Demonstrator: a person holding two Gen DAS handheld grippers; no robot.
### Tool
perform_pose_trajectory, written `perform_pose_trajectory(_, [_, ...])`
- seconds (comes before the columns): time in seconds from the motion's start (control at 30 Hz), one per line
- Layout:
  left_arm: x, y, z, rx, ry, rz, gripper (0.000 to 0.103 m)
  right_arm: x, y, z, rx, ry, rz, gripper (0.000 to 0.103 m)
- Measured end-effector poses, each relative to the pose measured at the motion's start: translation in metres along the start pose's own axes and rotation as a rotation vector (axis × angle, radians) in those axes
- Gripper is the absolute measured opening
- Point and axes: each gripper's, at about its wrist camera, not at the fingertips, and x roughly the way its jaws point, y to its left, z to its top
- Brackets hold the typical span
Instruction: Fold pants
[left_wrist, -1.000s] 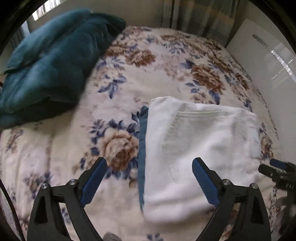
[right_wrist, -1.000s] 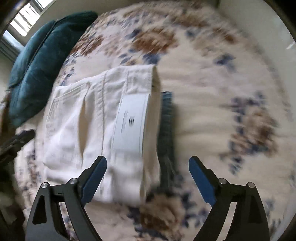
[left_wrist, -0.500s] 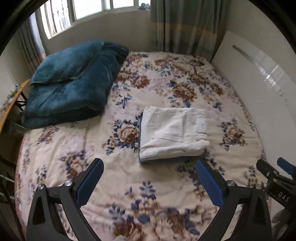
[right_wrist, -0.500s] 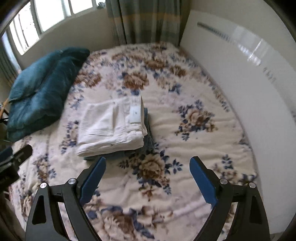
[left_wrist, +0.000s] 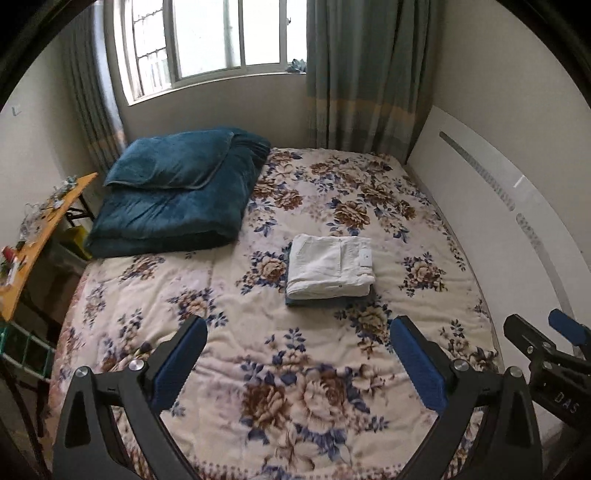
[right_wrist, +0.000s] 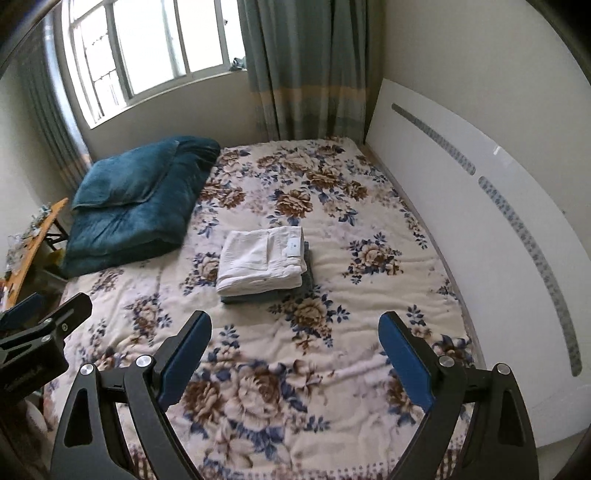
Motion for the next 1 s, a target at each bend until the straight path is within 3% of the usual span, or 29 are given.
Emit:
perform_pose_trajectory(0.33, [-0.089, 0.000, -0.024, 0.032, -0.072, 0.028, 0.101, -0.101, 0.006, -0.027, -0.031, -0.067, 0.002, 0.094])
perform_pose_trajectory(0.6, [-0.114, 0.003, -0.037, 0.023, -0.077, 0.008, 0.101, -0.144, -0.001, -0.033, -0.017, -0.073, -0.008, 0.094])
perform_pose_trajectory(0.83, [-0.106, 0.001, -0.040, 0.019, -0.062, 0.004, 0.101, -0.146, 0.002, -0.035, -0.031, -0.075, -0.003, 0.094])
perform_pose_trajectory(1.0, [-0.079, -0.002, -0.035, 0.021, -0.070, 0.025, 0.103, -0.110, 0.005, -0.024, -0.029, -0.086, 0.000, 0.097])
